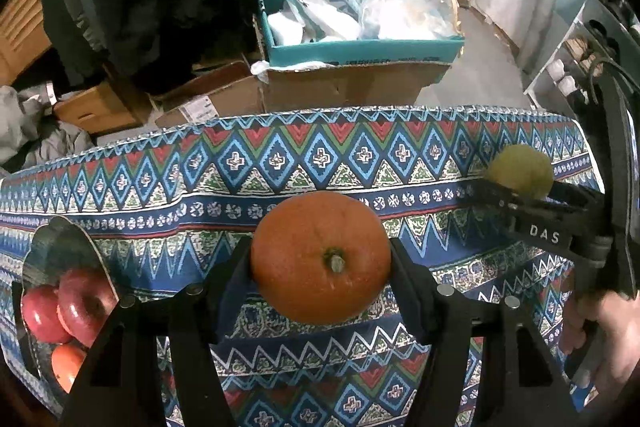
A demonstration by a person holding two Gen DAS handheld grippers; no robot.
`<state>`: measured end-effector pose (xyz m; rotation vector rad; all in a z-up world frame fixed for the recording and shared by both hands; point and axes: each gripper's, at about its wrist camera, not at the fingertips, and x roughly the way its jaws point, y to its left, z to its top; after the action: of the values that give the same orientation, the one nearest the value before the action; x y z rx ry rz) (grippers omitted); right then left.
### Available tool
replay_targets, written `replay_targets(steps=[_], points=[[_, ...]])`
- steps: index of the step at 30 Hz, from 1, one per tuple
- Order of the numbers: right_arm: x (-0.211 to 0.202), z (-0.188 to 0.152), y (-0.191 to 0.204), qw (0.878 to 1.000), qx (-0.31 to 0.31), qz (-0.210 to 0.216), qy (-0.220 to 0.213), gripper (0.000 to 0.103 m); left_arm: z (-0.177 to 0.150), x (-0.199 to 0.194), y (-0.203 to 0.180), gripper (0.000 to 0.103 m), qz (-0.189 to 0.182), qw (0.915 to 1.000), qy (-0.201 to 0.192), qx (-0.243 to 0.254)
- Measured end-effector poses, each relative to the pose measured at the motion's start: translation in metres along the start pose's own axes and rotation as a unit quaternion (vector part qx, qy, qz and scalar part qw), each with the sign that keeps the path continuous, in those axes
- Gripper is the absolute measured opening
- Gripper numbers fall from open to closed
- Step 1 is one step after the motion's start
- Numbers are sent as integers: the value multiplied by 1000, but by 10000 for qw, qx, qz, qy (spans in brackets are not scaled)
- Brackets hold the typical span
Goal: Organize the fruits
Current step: 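Close the right tool on the yellow pear and lift it, then carry the orange in the left tool and the pear in the right tool to the plate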
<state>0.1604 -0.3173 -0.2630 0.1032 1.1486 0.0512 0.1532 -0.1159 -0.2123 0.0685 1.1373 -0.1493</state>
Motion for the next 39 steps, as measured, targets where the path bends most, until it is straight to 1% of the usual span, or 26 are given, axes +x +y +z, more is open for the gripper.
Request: replay_targets(steps=[4, 13, 21, 27, 30, 39], points=[[-12, -3, 4, 9999, -40, -42, -134, 85, -1, -10, 0, 67, 38, 9999, -104, 25], [-49, -8, 16, 9983, -240, -313, -435, 85, -3, -37, 3, 67, 69, 9994, -350, -5], [-87, -10, 24, 9955, -397, -395, -771, 85, -5, -62, 6, 67, 80, 9984, -552, -60], [-116, -10, 30, 9928, -482, -392, -1025, 85, -7, -82, 10, 67, 96, 9972, -737, -74], [-129, -11, 32, 9915, -515, -380, -1133, 85, -9, -93, 14, 67, 166, 9962, -852, -73], [-163, -15, 45, 9882, -592, -212, -1396, 85, -19, -124, 32, 67, 182, 9942, -1049, -159]])
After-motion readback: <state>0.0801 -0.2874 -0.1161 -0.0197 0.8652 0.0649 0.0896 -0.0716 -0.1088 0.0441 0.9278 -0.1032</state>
